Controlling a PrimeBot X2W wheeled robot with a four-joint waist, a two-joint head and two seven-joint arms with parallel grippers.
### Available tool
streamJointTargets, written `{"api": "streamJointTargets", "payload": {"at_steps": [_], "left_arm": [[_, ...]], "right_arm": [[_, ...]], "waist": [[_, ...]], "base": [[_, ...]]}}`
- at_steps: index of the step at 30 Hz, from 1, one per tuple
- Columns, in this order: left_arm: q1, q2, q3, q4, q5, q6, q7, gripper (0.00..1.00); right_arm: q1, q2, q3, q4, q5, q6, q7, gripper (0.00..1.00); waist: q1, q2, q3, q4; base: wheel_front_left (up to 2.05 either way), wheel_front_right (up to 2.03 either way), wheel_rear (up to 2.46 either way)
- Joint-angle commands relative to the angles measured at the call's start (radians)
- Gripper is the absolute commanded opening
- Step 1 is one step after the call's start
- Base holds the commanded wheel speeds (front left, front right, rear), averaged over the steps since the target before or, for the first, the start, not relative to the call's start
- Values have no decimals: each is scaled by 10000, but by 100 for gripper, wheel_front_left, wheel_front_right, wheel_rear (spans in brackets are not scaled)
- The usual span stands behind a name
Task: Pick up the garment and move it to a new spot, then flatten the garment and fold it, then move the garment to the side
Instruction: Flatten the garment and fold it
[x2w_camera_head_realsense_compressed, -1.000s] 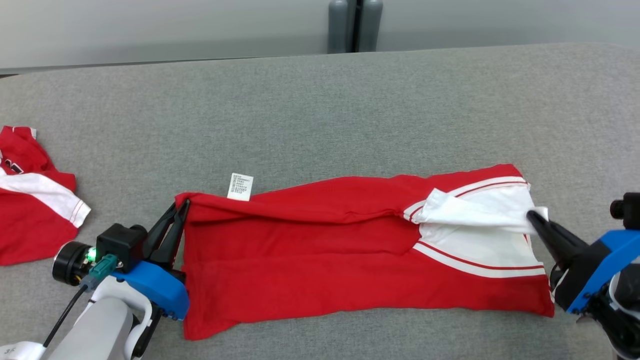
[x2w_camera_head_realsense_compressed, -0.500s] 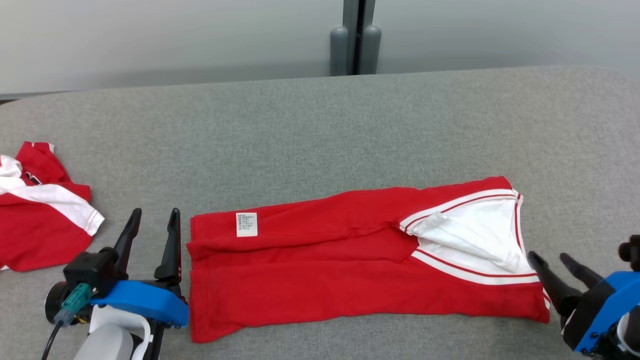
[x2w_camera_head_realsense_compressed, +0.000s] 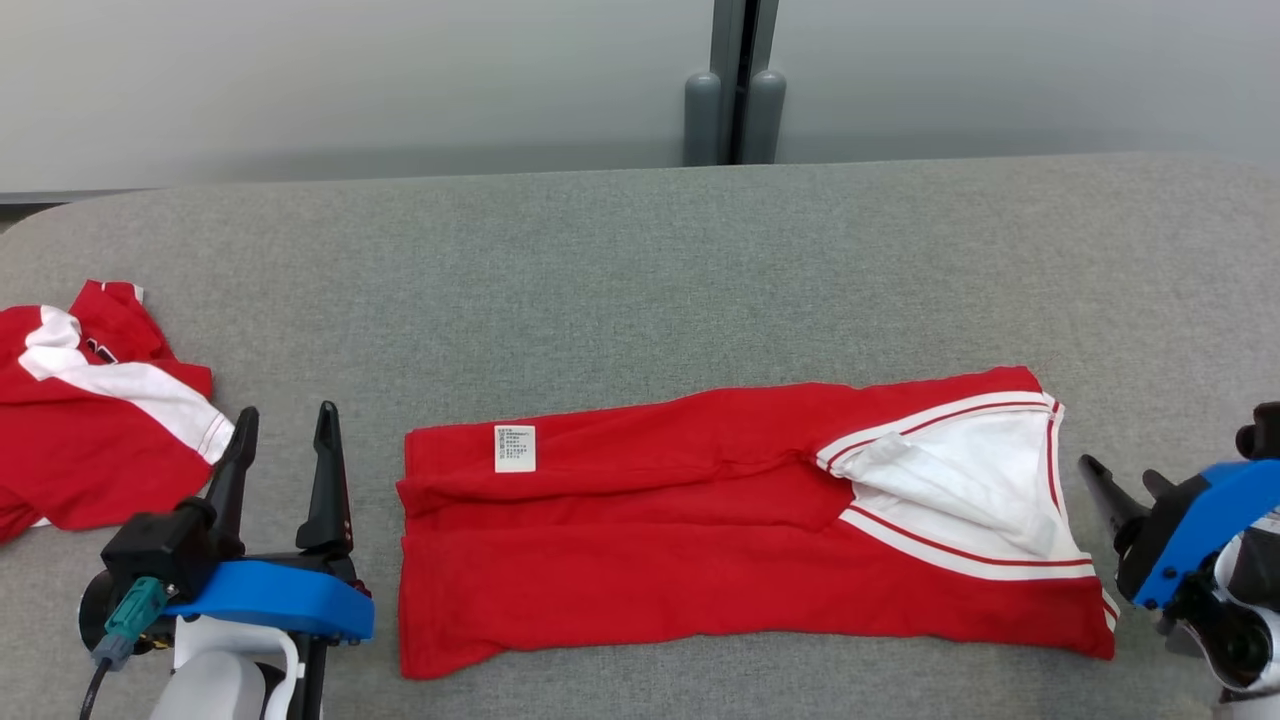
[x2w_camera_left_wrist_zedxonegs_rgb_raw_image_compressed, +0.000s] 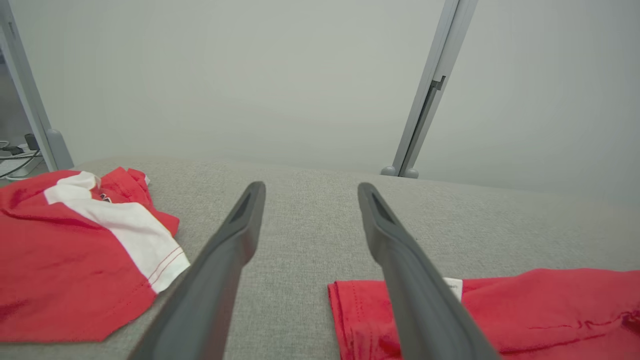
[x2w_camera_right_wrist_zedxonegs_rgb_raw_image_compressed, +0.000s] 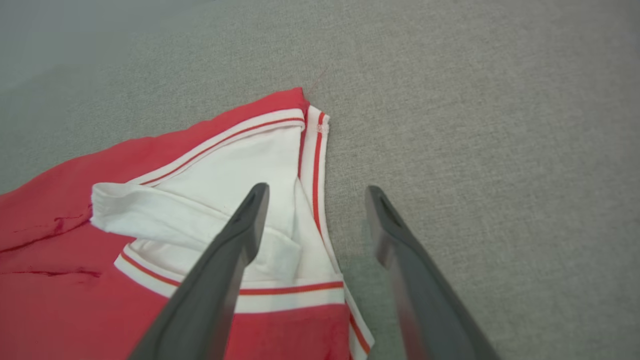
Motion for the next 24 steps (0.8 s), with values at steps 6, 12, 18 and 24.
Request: {"api": "streamJointTargets", "payload": {"at_steps": [6, 12, 18, 24], "left_arm": [[-357, -104, 107, 96, 290, -183, -46, 100], [-424, -201, 119, 311, 350, -295, -46, 100], [-464, -236, 169, 454, 390, -382, -46, 100], [-439, -262, 237, 558, 376, -448, -46, 100]], "right_arm": [[-1281, 240, -349, 1964, -661, 5, -218, 100], [-1731, 355, -547, 3194, -1362, 5, -370, 100], [-1635, 486, -462, 3939, -1636, 5, -224, 100], [-1453, 535, 435, 3851, -1013, 14, -355, 0]], "waist": [[1, 0, 253, 305], [1, 0, 342, 502], [1, 0, 354, 531], [1, 0, 330, 329]], "base": [[0, 0, 0], [0, 0, 0], [0, 0, 0], [0, 0, 0]]}}
